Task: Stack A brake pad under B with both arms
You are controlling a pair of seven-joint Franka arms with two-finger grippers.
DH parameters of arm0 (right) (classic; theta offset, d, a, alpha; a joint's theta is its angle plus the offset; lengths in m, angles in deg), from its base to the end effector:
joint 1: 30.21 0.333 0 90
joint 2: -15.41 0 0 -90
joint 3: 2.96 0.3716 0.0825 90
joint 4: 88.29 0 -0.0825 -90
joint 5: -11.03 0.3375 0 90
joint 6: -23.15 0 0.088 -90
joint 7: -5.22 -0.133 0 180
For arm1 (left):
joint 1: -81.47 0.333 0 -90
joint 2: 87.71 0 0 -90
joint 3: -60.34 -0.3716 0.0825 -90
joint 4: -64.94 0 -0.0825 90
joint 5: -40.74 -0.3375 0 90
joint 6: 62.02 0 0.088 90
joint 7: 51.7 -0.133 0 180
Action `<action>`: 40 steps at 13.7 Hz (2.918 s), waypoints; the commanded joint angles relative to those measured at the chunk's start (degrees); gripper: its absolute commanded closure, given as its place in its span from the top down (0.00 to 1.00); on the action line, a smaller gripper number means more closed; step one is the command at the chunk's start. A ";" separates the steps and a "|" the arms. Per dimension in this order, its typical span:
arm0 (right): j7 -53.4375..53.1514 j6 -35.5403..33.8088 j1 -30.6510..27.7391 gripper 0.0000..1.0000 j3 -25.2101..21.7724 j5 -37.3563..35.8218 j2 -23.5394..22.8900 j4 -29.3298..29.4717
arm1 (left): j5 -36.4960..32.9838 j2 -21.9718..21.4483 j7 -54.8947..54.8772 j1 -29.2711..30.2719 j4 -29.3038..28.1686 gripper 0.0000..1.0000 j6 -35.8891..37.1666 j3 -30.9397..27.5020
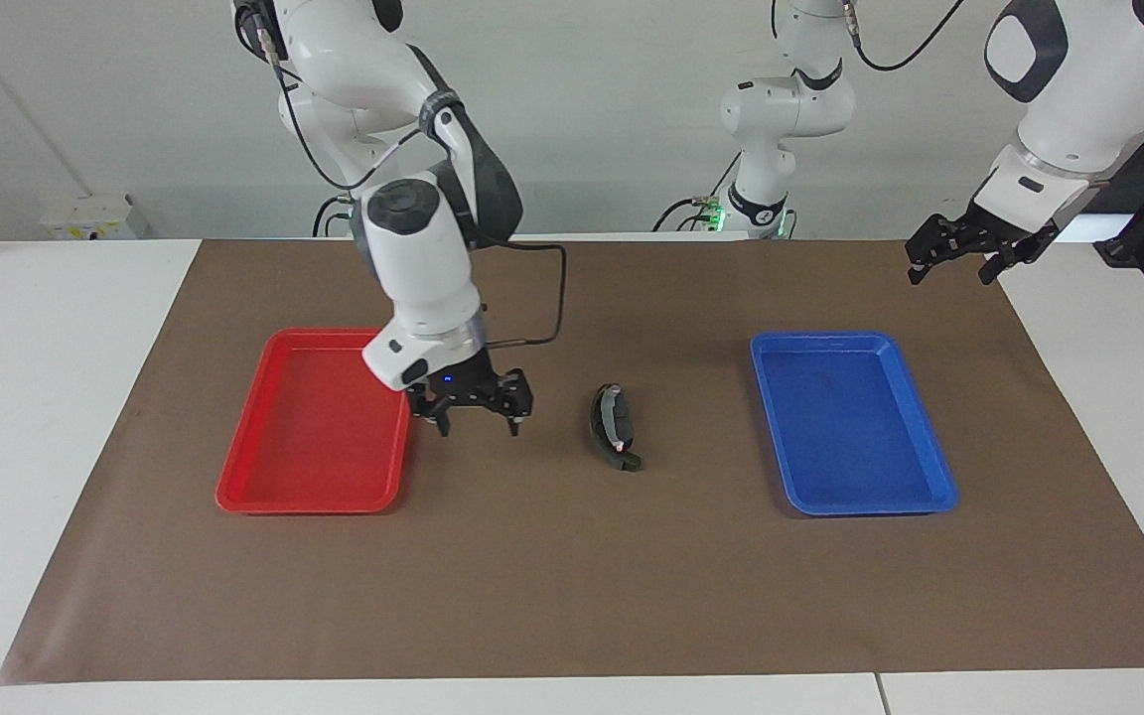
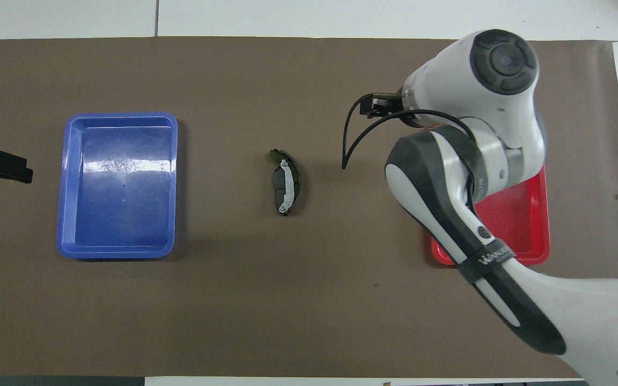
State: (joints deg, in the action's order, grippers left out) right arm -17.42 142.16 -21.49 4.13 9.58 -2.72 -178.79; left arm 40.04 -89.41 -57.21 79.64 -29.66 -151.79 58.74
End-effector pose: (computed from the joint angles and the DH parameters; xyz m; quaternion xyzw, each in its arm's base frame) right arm 0.6292 0.1647 0.5172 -0.9940 0.0590 -0.0842 0.0371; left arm 0.4933 -0.0001 0.6346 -0.9983 0.0502 0.0275 0.0044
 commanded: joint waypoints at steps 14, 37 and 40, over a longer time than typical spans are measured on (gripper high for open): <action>8.65 -32.17 -15.74 1.00 0.73 -1.63 16.46 3.14 | -0.01 -1.64 -0.64 0.51 -1.91 1.00 -1.12 0.19; 13.15 -32.35 -8.89 1.00 -7.54 -0.66 19.36 0.94 | -0.01 -1.64 -0.64 0.51 -1.91 1.00 -1.12 0.19; 12.79 -32.35 -9.06 1.00 -7.62 -0.13 19.36 0.94 | -0.01 -1.64 -0.64 0.51 -1.91 1.00 -1.12 0.19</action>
State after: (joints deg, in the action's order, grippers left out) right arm -5.07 108.82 -29.82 -3.78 9.50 15.85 -176.66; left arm 40.04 -89.42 -57.21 79.64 -29.66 -151.79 58.74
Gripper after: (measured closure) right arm 0.000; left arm 0.000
